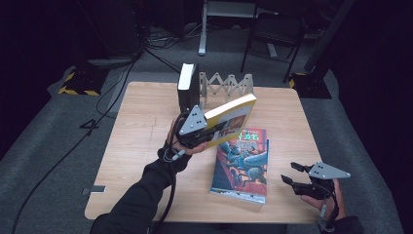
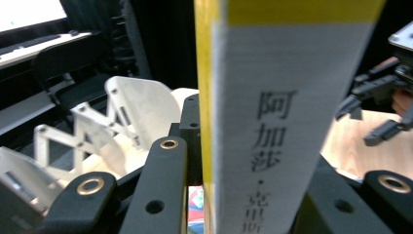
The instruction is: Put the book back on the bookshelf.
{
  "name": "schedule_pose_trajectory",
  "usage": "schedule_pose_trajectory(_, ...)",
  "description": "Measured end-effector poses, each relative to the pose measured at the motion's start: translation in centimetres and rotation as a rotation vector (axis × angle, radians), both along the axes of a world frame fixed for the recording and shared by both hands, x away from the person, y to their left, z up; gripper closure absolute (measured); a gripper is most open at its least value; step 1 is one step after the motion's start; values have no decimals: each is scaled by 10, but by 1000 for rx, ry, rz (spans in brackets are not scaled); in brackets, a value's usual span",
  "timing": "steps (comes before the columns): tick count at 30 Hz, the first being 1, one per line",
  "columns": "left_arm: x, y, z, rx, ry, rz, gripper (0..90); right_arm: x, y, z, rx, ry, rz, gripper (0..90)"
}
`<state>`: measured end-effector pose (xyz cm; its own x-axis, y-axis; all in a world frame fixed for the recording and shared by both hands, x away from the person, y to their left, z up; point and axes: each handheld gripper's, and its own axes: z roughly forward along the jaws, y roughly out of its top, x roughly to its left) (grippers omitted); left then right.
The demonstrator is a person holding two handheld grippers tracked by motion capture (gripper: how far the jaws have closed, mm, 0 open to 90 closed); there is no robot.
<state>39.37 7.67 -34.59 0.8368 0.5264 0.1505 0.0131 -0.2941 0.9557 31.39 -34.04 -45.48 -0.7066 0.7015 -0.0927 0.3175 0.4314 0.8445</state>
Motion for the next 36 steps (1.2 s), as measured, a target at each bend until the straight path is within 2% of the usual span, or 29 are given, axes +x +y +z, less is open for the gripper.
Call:
schedule_pose_trajectory(8, 12, 17, 2, -12, -1, 78, 749, 0, -8, -8, -9, 26, -23, 366)
schedule_pose_trajectory(12, 18, 26, 2, -25, 12, 116, 749, 1, -12, -12, -5, 45, -38, 356)
schedule_pose_trajectory(17, 26, 37, 1, -28, 22, 192, 749, 2, -14, -21, -19, 78, -47, 345)
schedule_pose_trajectory(19, 30, 41, 1, -17, 28, 228, 750, 3, -14, -23, -18, 90, -50, 343)
schedule_pose_trajectory(26, 38, 54, -2, -26, 45, 313, 749, 5, -12, -27, -23, 106, -47, 342)
schedule_pose_trajectory(36, 45, 59, -4, -24, 44, 415, 750, 6, -10, -29, -28, 113, -44, 343)
